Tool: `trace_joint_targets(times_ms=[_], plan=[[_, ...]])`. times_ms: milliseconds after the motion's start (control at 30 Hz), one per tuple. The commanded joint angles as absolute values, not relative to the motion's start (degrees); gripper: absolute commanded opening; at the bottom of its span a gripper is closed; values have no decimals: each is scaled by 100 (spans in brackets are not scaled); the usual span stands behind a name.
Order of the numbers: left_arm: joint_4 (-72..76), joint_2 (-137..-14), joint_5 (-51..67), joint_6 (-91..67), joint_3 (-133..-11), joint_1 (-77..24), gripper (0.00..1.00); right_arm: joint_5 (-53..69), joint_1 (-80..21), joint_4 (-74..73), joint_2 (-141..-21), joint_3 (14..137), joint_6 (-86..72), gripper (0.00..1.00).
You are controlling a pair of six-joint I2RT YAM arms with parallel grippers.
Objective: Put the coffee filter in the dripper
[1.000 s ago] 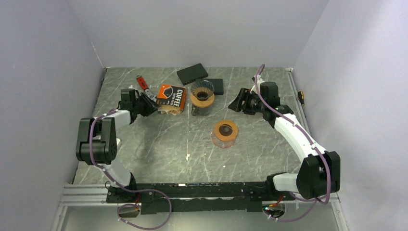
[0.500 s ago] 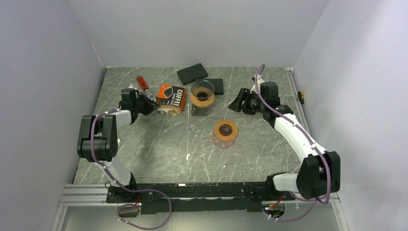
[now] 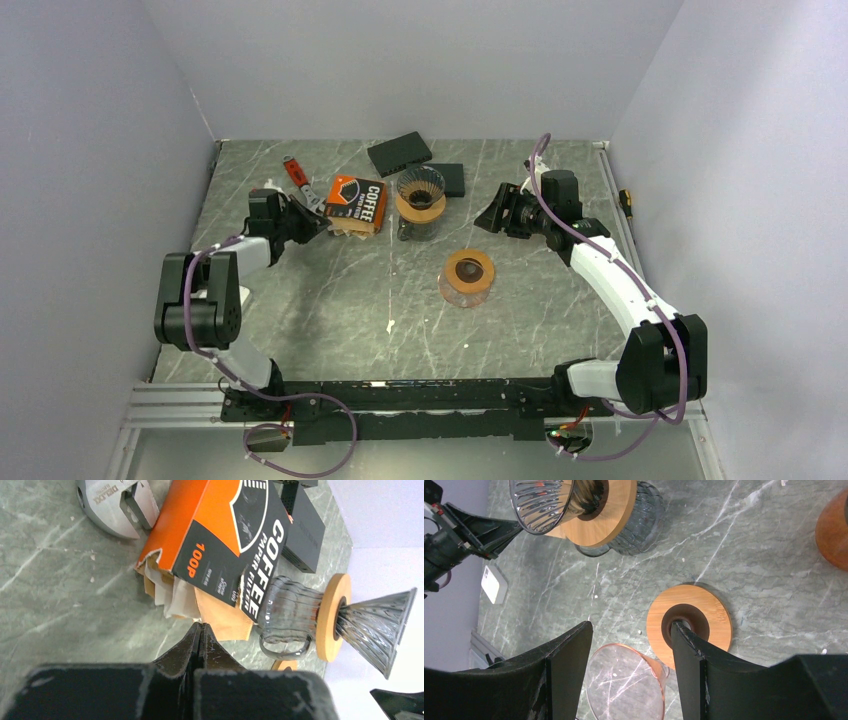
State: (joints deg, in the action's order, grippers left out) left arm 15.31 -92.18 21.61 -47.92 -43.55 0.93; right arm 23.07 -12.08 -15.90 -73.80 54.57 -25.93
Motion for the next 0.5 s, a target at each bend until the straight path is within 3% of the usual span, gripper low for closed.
trace_joint_targets(times_ms=[0,467], plan=[[1528,-8588,2184,-4863,-4141,114,0,2346,-1187,-1432,-7174,5563,-2566,63],[89,-6450,2337,-4089,-3945,119,0,2344,-1187,-1515,-7036,5722,-2567,64]])
